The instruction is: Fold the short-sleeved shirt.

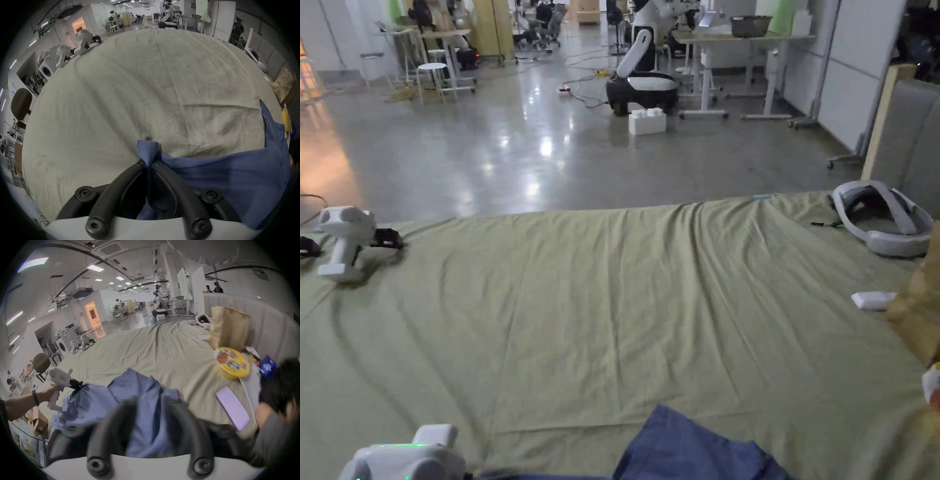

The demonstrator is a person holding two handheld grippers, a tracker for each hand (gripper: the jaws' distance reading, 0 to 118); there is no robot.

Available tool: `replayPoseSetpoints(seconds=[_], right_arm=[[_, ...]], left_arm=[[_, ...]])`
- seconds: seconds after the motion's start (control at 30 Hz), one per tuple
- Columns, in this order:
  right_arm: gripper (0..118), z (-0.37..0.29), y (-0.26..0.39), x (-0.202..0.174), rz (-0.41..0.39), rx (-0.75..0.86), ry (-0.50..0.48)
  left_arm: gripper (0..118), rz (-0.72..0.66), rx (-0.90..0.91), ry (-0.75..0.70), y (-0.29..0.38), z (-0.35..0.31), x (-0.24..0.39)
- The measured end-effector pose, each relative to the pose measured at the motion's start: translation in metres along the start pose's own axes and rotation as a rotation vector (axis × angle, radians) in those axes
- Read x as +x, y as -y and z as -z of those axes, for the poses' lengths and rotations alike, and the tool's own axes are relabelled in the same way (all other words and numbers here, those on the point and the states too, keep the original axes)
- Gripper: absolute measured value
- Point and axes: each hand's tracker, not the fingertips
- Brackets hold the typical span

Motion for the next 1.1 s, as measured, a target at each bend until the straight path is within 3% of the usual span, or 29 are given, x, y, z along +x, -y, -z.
replayPoseSetpoints(seconds=[0.03, 0.1, 0.2, 0.3, 0.4, 0.43, 0.5, 0.53, 0.57, 0.6, 0.63, 0.67, 0.73, 0.87, 1.1], right_arm=[[67, 0.026, -0.016, 0.003, -0.002, -0.038, -0.027], [106, 0.078, -0.036, 0.014, 0.023, -0.181, -0.047], [108, 0.151, -0.051, 0.019, 0.016, -0.320, -0.048], [108, 0.212, -0.050, 0.022, -0.036, -0.453, -0.048], [108, 0.260, -0.040, 0.029, -0.132, -0.572, 0.023], [104, 0.269, -0.035, 0.030, -0.179, -0.616, 0.057], [78, 0.277, -0.025, 0.030, -0.267, -0.665, 0.104], [76, 0.264, -0.029, 0.018, -0.238, -0.636, 0.074], [60, 0.260, -0.032, 0.017, -0.218, -0.632, 0.077], [24, 0.256, -0.034, 0.016, -0.179, -0.627, 0.061], [5, 0.252, -0.034, 0.014, -0.181, -0.608, 0.053], [5, 0.257, -0.037, 0.025, -0.182, -0.601, 0.062], [5, 0.243, -0.042, 0.034, -0.085, -0.562, 0.021], [5, 0.153, -0.067, 0.020, 0.024, -0.313, -0.064], [5, -0.014, -0.144, 0.011, 0.015, 0.084, -0.076]], left_arm=[[6, 0.004, -0.004, -0.009, -0.001, 0.000, -0.001], [6, 0.037, -0.020, -0.013, -0.006, 0.004, 0.002], [6, 0.069, -0.056, -0.030, -0.013, 0.007, 0.003], [6, 0.058, -0.066, -0.023, -0.013, 0.005, 0.002], [6, 0.046, -0.053, 0.000, -0.009, 0.004, -0.004], [6, 0.041, -0.046, 0.006, -0.008, 0.004, -0.005], [6, 0.038, -0.037, 0.003, -0.007, 0.005, -0.003], [6, 0.041, -0.033, -0.001, -0.006, 0.006, -0.002], [6, 0.055, -0.032, -0.018, -0.006, 0.005, -0.002], [6, 0.058, -0.028, -0.023, -0.005, 0.005, -0.001], [6, 0.060, -0.022, -0.028, -0.003, 0.006, 0.001], [6, 0.051, -0.016, -0.025, -0.001, 0.003, 0.000], [6, 0.030, -0.007, 0.007, -0.001, -0.014, -0.007], [5, -0.109, 0.202, 0.232, 0.009, -0.120, -0.040], [5, -0.132, 0.562, 0.263, 0.033, -0.325, -0.091]])
